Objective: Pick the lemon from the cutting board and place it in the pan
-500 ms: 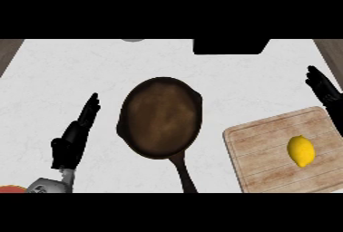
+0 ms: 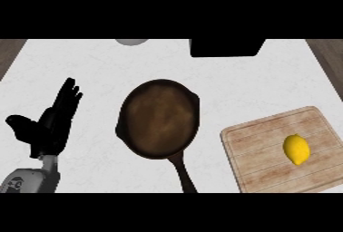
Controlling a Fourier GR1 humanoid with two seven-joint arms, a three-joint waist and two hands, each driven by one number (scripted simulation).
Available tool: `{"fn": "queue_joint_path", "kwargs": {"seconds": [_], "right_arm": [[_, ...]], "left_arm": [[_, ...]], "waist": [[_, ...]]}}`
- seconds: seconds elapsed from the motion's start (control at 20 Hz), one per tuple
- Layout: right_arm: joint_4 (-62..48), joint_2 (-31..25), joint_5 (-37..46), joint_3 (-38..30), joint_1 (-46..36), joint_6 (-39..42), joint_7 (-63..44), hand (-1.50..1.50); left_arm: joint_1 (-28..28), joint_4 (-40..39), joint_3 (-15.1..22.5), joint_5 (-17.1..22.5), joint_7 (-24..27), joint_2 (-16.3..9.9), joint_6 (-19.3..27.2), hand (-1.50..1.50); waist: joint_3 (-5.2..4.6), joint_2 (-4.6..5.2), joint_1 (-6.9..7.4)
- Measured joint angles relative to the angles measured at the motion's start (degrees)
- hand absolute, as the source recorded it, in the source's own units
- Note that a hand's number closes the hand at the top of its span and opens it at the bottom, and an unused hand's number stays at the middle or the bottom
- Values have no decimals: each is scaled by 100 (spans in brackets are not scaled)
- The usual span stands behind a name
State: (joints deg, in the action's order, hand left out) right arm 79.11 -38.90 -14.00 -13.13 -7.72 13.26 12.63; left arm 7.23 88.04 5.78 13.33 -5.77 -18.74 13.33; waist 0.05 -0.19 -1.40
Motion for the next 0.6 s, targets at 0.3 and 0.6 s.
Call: {"fn": "queue_joint_path", "kwargs": {"seconds": [0.3, 0.6], "right_arm": [[253, -477, 534, -718, 1471, 49, 1062, -150], [615, -1009, 1088, -1027, 1925, 255, 1352, -150]], "left_arm": [[-82, 263, -165, 174, -312, -27, -9, 0], [106, 149, -276, 192, -382, -3, -108, 0]], "waist": [[-1, -14, -32], [-5, 5, 45]]}}
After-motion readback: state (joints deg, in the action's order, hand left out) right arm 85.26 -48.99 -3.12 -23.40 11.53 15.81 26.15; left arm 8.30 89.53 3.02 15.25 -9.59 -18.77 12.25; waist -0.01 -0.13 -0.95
